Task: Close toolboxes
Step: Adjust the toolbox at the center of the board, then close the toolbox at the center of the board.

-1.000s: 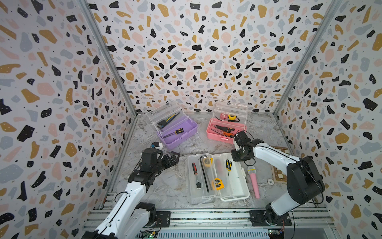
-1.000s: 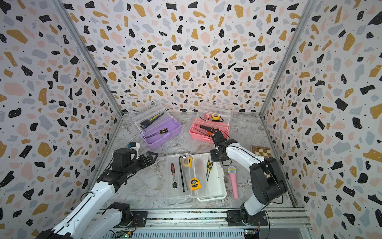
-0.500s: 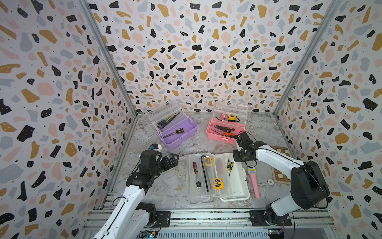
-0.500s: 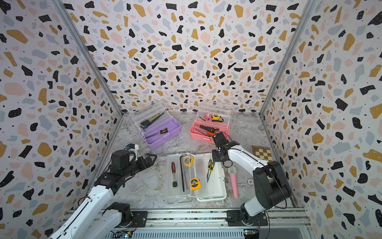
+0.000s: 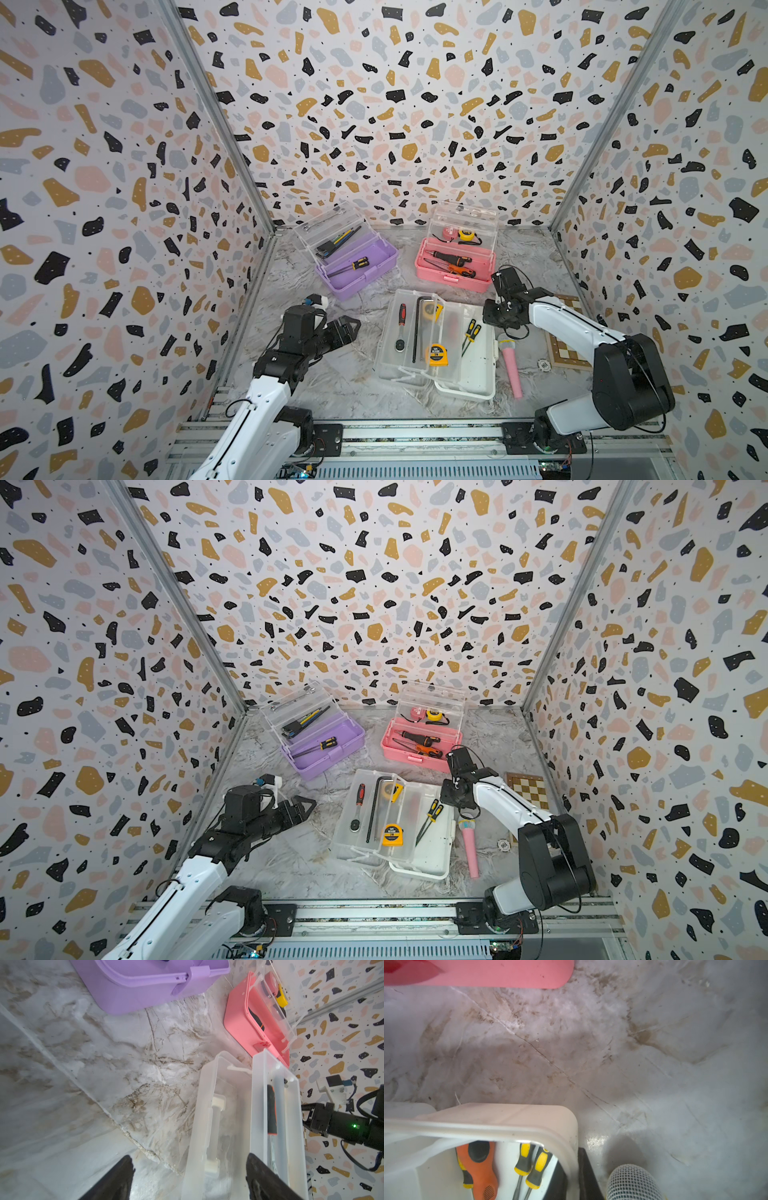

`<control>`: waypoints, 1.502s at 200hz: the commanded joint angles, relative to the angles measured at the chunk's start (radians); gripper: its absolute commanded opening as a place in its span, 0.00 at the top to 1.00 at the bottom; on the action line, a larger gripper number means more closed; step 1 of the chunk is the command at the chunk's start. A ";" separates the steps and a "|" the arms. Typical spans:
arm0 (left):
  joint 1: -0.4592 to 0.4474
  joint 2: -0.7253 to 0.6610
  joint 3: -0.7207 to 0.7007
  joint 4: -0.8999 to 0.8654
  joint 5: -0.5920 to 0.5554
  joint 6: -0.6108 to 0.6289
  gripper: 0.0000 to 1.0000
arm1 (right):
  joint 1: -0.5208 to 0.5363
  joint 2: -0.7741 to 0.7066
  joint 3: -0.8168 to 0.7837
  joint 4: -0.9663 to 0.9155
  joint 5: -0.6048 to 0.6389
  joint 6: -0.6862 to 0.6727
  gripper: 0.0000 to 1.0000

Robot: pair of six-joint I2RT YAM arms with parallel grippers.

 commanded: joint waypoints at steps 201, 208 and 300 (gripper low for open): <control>-0.215 0.216 -0.117 0.238 -0.086 -0.128 0.65 | -0.003 -0.023 -0.070 0.216 -0.119 0.165 0.96; -0.217 0.229 -0.117 0.241 -0.089 -0.125 0.68 | -0.003 -0.024 -0.070 0.217 -0.122 0.164 0.97; -0.265 0.338 -0.056 0.180 -0.238 -0.031 1.00 | -0.002 -0.039 -0.090 0.219 -0.180 0.121 0.88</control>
